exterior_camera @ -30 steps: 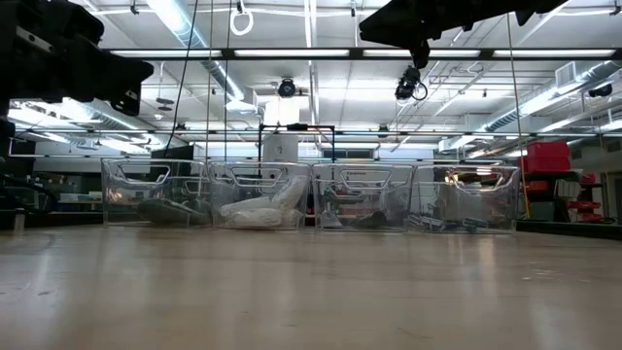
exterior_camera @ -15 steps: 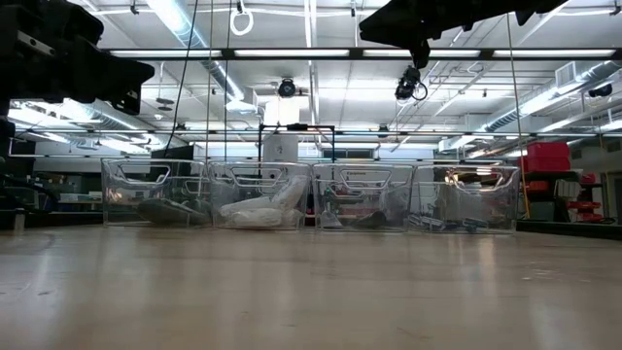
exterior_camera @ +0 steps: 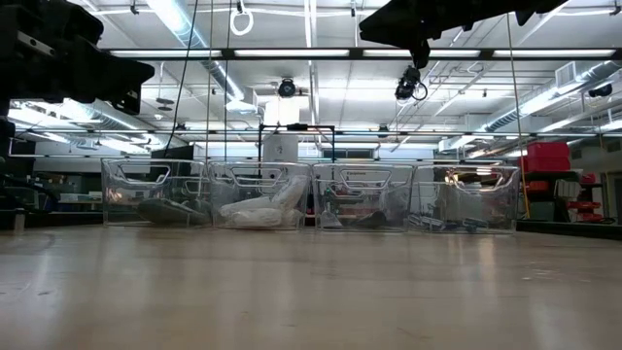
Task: Pick & Place Travel size toiletries
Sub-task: Return to home position
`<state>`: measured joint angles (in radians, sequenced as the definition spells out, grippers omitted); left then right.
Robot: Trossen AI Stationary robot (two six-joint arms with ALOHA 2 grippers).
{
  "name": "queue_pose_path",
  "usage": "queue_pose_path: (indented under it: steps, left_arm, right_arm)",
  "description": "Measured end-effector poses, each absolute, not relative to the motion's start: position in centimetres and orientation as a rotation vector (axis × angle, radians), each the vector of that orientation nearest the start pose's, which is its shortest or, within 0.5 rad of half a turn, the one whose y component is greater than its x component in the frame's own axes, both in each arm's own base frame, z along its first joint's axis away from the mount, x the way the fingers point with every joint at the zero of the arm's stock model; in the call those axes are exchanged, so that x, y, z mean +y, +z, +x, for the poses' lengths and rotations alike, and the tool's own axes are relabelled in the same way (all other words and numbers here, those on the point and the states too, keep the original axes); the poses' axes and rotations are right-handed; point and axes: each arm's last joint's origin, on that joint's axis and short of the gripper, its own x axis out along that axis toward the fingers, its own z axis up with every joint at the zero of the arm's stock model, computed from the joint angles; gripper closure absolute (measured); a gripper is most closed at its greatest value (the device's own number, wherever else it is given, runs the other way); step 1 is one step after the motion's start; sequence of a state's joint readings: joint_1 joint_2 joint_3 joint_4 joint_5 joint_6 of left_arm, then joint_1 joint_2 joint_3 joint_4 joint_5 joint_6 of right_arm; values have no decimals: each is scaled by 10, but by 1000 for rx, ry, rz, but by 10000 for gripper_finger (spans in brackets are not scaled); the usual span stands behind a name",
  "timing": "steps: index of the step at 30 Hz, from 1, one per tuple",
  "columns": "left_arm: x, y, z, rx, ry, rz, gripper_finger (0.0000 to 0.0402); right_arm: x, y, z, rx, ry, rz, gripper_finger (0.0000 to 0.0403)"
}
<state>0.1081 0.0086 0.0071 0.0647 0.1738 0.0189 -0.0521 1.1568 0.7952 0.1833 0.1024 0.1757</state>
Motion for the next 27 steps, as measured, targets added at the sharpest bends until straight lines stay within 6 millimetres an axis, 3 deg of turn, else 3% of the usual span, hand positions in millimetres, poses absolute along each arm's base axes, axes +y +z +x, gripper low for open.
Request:
queue_pose_path:
  steps: [27]
  left_arm:
    - [6,171,97,-64,-65,28,387]
  right_arm:
    - [-16,299,259,148,-167,156,320]
